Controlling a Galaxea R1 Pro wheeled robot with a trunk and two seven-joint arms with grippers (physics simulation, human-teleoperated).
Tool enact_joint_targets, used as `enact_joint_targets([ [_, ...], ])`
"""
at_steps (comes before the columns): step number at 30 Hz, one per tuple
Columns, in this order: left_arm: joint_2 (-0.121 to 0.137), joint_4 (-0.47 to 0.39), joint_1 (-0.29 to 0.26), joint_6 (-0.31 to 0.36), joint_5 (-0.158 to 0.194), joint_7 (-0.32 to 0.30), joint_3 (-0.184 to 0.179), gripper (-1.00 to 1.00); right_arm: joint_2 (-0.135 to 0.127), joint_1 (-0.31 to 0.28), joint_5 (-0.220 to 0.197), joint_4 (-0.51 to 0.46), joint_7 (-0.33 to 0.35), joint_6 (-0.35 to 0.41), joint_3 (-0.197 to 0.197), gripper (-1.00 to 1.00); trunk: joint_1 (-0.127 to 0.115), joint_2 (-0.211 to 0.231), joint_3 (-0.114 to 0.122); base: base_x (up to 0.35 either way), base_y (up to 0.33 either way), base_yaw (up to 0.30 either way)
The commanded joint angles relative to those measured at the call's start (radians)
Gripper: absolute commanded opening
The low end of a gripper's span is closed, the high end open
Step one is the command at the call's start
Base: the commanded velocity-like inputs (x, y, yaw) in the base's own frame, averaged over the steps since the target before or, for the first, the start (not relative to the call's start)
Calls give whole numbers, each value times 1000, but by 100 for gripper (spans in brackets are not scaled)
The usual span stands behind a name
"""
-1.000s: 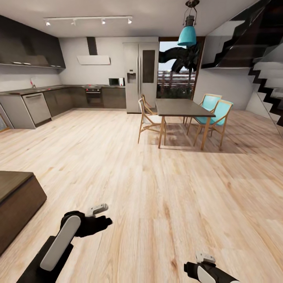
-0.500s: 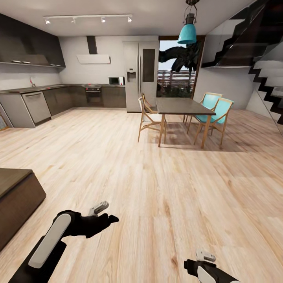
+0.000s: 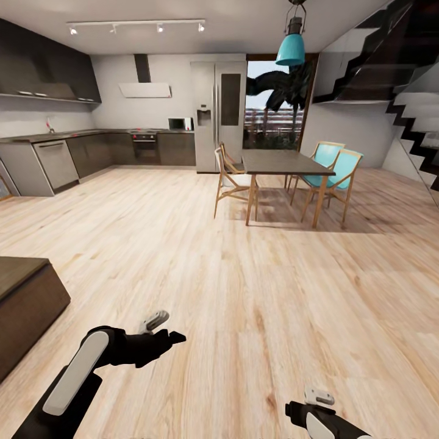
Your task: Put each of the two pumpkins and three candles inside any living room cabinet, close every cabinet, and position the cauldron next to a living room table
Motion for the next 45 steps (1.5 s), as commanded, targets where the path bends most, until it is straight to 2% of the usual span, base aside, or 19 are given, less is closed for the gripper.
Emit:
enact_joint_targets([
  [1,0,-1,-1,0,10,6,-2,100,-1,0,-5,-4,-8,5,7,100,4,-8,-4,0,0,0],
  [17,-1,1,-1,0,11,-5,-4,100,0,0,-4,-3,-8,2,7,100,65,-120,-54,0,0,0],
  [29,-1,1,-1,0,12,-6,-6,100,-1,0,-4,-3,-8,-33,7,100,111,-204,-92,0,0,0],
  [31,-1,0,-1,0,30,-6,-8,100,-1,0,-4,-6,-8,-33,7,100,119,-218,-98,0,0,0],
  [34,1,0,-1,1,76,-5,-9,100,-1,0,-4,-14,-8,-34,7,100,130,-239,-108,0,0,0],
  [39,2,0,-1,2,95,-6,-6,100,-1,0,-3,-17,-7,-34,7,100,149,-274,-123,0,0,0],
  [43,11,0,0,3,170,-17,-4,100,-1,0,7,-16,-6,-33,10,100,165,-302,-136,0,0,0],
  [45,29,0,1,3,215,-21,-8,100,-2,0,9,-17,-6,-34,11,100,172,-316,-142,0,0,0],
])
